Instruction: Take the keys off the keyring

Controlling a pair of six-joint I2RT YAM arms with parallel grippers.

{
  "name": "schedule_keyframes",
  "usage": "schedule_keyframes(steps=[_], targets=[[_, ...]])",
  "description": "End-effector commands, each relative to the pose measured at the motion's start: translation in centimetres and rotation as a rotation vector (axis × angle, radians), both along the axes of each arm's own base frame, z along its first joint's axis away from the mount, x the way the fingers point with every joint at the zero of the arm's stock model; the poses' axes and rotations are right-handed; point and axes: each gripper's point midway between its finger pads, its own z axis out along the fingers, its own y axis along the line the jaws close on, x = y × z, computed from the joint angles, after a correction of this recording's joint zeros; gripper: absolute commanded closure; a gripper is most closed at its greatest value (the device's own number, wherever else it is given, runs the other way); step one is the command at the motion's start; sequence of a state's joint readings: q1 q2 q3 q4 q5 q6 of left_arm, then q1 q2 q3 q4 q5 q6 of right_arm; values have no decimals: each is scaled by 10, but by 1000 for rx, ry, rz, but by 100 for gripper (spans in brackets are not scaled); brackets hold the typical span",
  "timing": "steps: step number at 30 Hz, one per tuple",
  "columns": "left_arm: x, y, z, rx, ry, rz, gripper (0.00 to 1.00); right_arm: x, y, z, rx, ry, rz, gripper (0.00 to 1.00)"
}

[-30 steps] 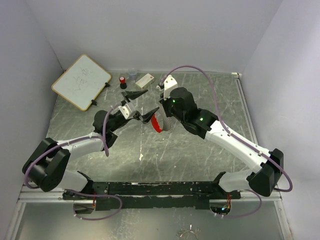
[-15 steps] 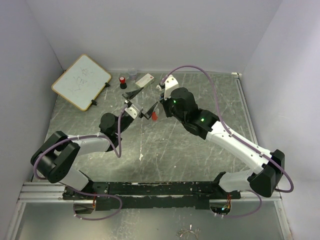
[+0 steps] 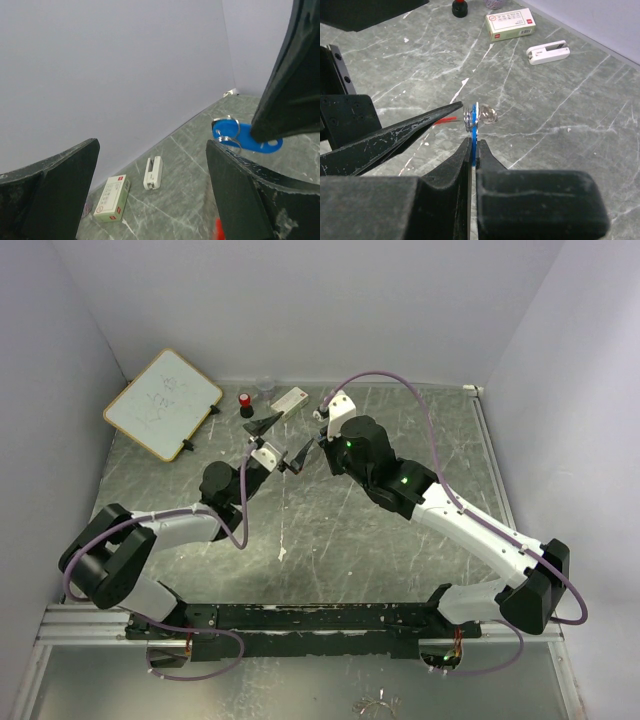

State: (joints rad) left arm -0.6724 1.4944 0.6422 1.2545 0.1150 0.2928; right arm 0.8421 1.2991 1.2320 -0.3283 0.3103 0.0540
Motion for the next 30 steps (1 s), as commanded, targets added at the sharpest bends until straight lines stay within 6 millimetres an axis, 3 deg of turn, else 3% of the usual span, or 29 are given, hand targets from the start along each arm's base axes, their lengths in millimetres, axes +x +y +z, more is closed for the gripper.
schedule_keyframes(steps=[1, 5, 21, 30], targets=[[-11, 15, 15, -35, -49, 42, 1, -3, -1, 13, 35, -24, -9, 100], [-14, 19, 15, -29, -38, 49, 0, -2, -1, 15, 38, -32, -14, 100], [-25, -7, 3, 46, -29, -94, 1, -3, 5, 12, 46, -20, -1, 100], [-26, -12, 1, 45, -24, -117, 0, -4, 6, 15, 51, -24, 4, 100]])
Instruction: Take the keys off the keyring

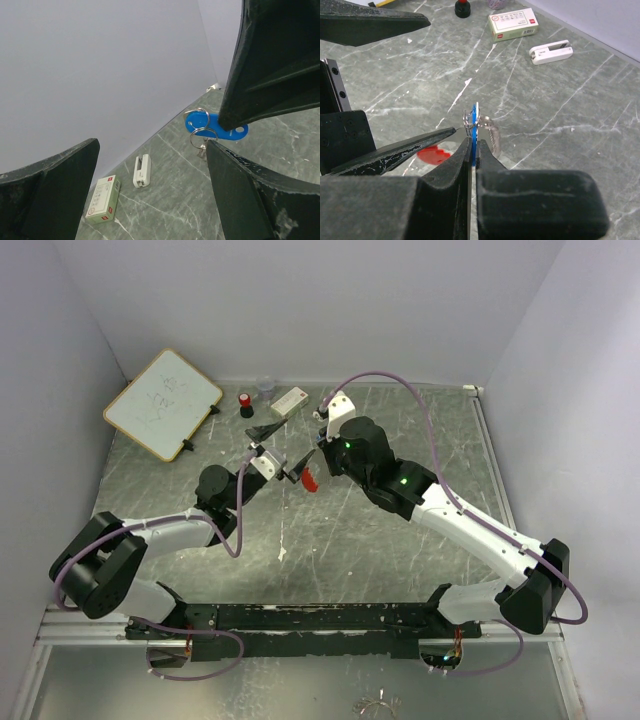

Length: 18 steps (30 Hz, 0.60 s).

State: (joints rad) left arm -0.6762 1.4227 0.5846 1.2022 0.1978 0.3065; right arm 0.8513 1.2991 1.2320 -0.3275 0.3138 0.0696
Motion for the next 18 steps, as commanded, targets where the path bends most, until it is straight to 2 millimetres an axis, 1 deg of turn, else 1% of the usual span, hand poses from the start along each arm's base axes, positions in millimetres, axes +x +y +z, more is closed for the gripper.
schedule_keyframes(steps=[1, 6, 7, 8, 13, 18], targets=[[-3, -9, 11, -20, -21, -41, 0, -1, 3, 15, 39, -30, 5, 100], [1, -17, 8, 7, 19, -62, 1, -2, 3, 16, 40, -31, 6, 100], [3, -19, 7, 11, 32, -64, 4, -2, 3, 16, 39, -31, 7, 100], [5, -20, 5, 14, 47, -63, 5, -2, 3, 16, 39, -32, 8, 100], [10, -29, -3, 59, 96, -79, 5, -2, 5, 15, 39, -31, 14, 100], [16, -27, -7, 60, 121, -51, 5, -2, 6, 15, 37, -31, 14, 100]])
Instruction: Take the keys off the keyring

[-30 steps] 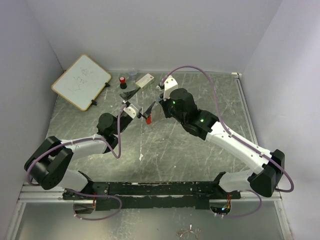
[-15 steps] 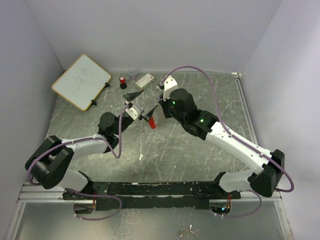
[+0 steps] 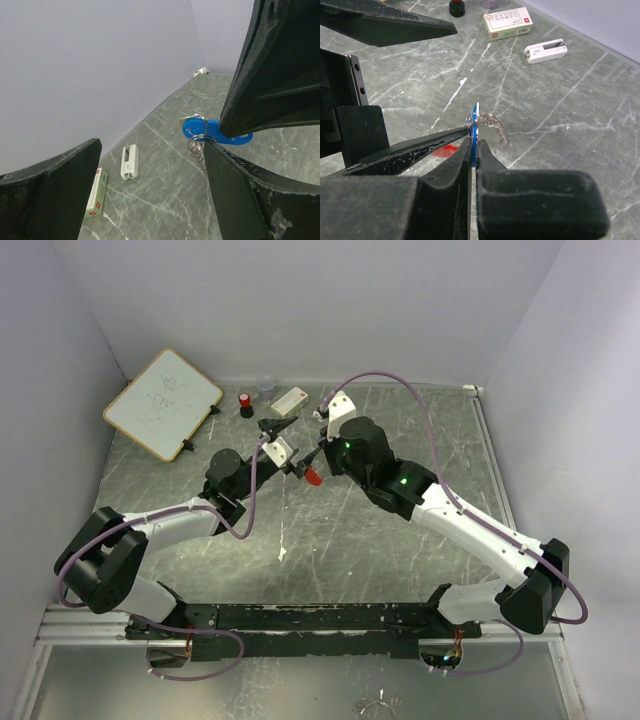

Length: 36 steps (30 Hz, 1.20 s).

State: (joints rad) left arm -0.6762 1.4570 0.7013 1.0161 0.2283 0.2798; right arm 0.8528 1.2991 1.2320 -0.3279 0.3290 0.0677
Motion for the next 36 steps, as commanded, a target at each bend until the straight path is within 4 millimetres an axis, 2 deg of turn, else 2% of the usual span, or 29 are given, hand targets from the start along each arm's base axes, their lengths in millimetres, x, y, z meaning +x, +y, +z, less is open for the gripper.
schedule_keyframes(steps=[1, 7, 8, 10, 11, 14, 18, 24, 36], targets=[[3, -7, 1, 4, 30, -8, 5, -3, 7, 15, 43, -26, 25, 100], [4, -8, 0, 15, 37, -11, 5, -3, 8, 14, 40, -26, 25, 100], [3, -8, 1, 12, 34, -13, 3, -3, 8, 13, 39, -25, 26, 100], [2, -8, 2, 5, 27, -15, 21, -3, 8, 13, 39, -24, 27, 100], [1, -7, 3, -1, 23, -15, 25, -3, 9, 14, 40, -26, 28, 100], [-1, -6, 7, -11, 10, -17, 29, -3, 8, 13, 41, -26, 27, 100], [-3, -6, 8, -11, 4, -25, 42, -4, 9, 12, 42, -24, 30, 100], [-10, -3, 10, -52, -22, -41, 40, -4, 9, 12, 41, -23, 31, 100], [-25, -14, 7, -52, -37, -142, 40, -4, 11, 11, 41, -21, 37, 100]])
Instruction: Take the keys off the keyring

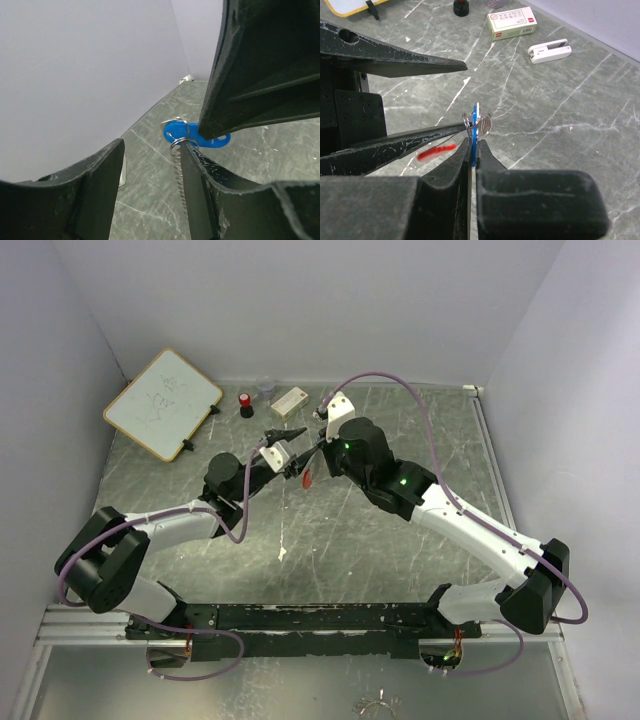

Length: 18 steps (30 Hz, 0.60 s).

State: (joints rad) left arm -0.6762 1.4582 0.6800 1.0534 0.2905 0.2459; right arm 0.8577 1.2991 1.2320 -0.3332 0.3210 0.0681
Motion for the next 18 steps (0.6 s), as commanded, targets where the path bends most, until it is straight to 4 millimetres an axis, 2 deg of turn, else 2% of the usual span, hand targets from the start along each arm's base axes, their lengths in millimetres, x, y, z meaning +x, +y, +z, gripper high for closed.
schedule_keyframes(steps=[1, 4, 12, 18], targets=[[-13, -8, 9, -39, -41, -73, 42, -1, 9, 12, 44, -26, 24, 100], [-12, -11, 8, -32, -37, -79, 50, -1, 10, 12, 48, -26, 28, 100], [-10, -17, 6, -5, -33, -99, 87, -2, 12, 11, 49, -22, 33, 100], [-13, -14, 8, -9, -63, -93, 93, 0, 13, 9, 42, -20, 32, 100]])
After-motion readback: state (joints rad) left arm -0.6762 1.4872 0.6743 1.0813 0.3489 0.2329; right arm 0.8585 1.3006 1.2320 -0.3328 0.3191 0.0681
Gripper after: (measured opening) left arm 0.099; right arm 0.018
